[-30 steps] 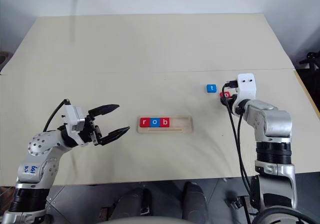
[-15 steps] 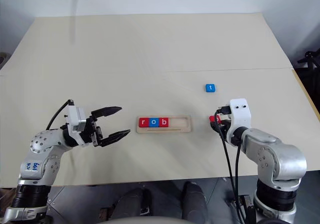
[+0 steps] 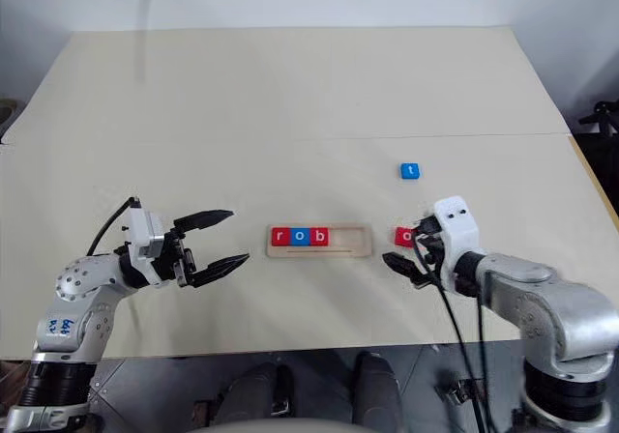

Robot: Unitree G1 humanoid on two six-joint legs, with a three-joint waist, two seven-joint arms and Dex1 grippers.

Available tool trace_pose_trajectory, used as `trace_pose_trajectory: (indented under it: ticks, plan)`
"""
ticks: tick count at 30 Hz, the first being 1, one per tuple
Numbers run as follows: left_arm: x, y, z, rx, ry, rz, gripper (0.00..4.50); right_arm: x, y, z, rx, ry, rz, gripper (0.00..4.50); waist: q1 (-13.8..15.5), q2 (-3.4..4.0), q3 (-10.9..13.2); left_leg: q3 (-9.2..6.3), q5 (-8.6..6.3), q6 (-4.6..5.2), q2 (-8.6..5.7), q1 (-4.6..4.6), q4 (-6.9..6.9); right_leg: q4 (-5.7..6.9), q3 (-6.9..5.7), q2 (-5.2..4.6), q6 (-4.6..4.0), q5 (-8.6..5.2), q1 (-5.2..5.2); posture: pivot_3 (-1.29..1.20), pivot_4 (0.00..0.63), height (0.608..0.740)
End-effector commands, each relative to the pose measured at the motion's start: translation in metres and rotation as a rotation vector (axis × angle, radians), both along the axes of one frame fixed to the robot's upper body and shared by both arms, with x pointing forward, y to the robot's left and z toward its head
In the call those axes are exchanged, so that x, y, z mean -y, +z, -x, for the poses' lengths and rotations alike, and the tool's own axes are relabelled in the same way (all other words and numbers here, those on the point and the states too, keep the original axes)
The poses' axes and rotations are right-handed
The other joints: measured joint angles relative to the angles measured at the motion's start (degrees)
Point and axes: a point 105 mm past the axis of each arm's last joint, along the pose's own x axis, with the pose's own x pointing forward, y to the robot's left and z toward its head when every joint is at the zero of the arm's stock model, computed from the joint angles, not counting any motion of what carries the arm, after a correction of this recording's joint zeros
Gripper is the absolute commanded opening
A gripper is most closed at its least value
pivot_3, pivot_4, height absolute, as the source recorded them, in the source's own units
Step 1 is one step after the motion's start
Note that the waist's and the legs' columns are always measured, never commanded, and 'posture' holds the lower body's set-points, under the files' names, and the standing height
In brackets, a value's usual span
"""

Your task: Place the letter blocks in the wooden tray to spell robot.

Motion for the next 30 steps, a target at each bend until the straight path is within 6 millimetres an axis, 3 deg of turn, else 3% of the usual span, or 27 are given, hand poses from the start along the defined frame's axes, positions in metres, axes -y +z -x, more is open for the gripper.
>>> trace_pose_trajectory:
  ticks: [1,7,14,21,27,30]
  plan:
    - [-0.001,0.009,0.002,0.051,0.001,-0.01,4.5,0.007,0.015,0.001,0.109,0.228,0.08,4.48,-0.01,-0.06,0.0,0.01,-0.01,0.01,-0.01,0.01,-0.01,-0.06,0.0,0.0,0.02,0.01,0.04,0.0,0.15,0.74]
    - [0.006,0.009,0.007,0.053,-0.045,-0.007,4.5,0.03,0.012,-0.012,0.177,0.5,0.175,4.48,-0.21,-0.16,0.01,0.05,-0.01,-0.01,0.0,0.08,-0.02,-0.1,-0.03,0.0,0.04,0.02,0.12,0.0,0.15,0.74]
    - [0.018,0.014,0.017,0.065,-0.132,-0.01,4.5,0.039,-0.009,-0.037,0.154,0.59,0.188,4.48,-0.13,-0.16,0.02,0.07,0.01,-0.03,0.0,0.12,0.06,-0.07,-0.02,0.0,0.06,0.03,0.17,0.0,0.15,0.74]
    - [0.022,0.016,0.022,0.067,-0.153,-0.015,4.5,0.033,-0.024,-0.054,0.122,0.612,0.18,4.48,-0.09,-0.15,0.02,0.07,0.01,-0.04,0.01,0.12,0.07,-0.06,-0.03,0.0,0.06,0.04,0.17,0.0,0.15,0.74]
    - [0.021,0.017,0.022,0.073,-0.128,-0.014,4.5,0.023,-0.024,-0.061,0.149,0.619,0.148,4.48,-0.26,-0.15,0.01,0.06,0.03,-0.06,0.03,0.15,0.08,-0.03,-0.03,0.0,0.06,0.03,0.17,0.0,0.15,0.74]
    - [0.021,0.018,0.022,0.072,-0.122,-0.015,4.5,0.02,-0.026,-0.061,0.148,0.627,0.139,3.84,-0.26,-0.15,0.01,0.07,0.03,-0.07,0.04,0.18,0.08,-0.01,-0.03,0.01,0.06,0.03,0.17,0.0,0.15,0.74]
